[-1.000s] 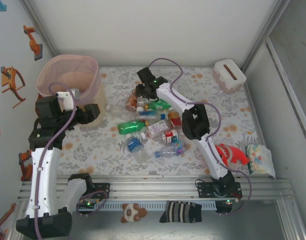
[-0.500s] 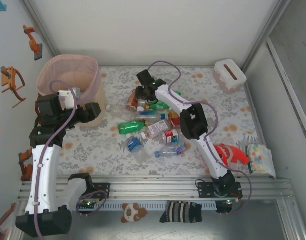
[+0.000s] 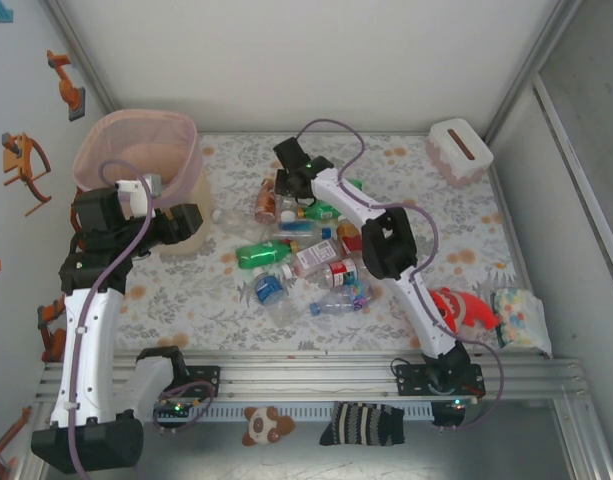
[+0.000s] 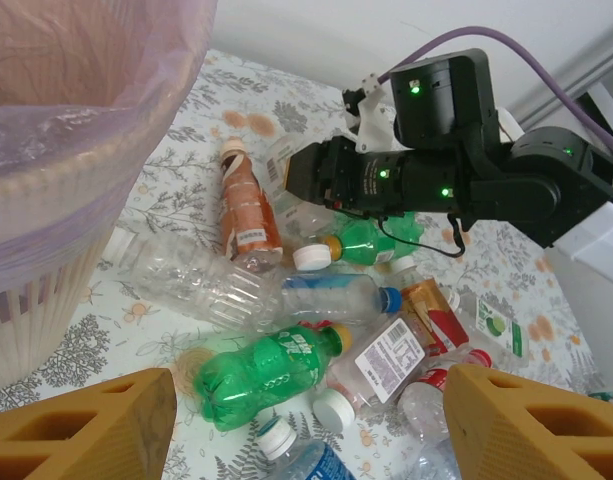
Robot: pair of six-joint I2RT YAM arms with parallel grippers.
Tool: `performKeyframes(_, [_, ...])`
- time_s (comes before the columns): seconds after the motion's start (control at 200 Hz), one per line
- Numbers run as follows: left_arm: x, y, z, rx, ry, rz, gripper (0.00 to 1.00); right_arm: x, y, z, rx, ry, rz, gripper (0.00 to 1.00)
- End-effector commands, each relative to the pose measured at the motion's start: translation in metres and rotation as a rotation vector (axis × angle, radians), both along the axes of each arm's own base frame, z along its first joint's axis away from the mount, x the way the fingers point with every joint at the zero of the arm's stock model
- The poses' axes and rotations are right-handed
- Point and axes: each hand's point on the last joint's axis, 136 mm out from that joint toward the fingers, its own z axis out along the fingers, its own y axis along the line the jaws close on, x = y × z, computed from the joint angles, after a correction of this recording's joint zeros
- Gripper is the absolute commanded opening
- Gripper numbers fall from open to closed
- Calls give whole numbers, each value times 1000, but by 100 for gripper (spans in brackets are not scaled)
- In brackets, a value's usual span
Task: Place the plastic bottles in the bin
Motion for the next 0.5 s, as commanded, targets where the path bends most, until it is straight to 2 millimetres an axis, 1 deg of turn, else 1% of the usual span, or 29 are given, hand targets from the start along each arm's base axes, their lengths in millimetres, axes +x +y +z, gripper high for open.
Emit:
performKeyframes(0.0, [-3,-7,15,-36,-45,-20,70,10,-4,90,59,-168,-21,40])
performKeyframes(0.14, [-5,-13,23,-53,-68,-33,70,6,-11,126,72,-235,-18,39])
performKeyframes(0.235, [-7,-18,28,-65,-84,-47,70,-1,-17,151,81,-278,-4,37])
performKeyframes(0.27, [-7,-20,31,-70,-91,-51,70,-4,-18,163,91,-297,10,37])
performKeyframes(0.28, [-7,-20,32,-71,-94,-51,70,-5,-19,163,90,-296,13,37])
performKeyframes(0.32, [-8,-24,35,-81,-107,-62,70,-12,-19,176,105,-315,44,36])
performKeyframes(0.35, [-8,-26,38,-89,-118,-69,70,-17,-19,181,113,-324,66,36])
performKeyframes(0.401, [-8,-32,44,-106,-145,-89,69,-27,-21,198,133,-351,102,35])
performKeyframes(0.496, [-7,-41,56,-157,-196,-118,69,-49,-27,222,162,-402,169,34])
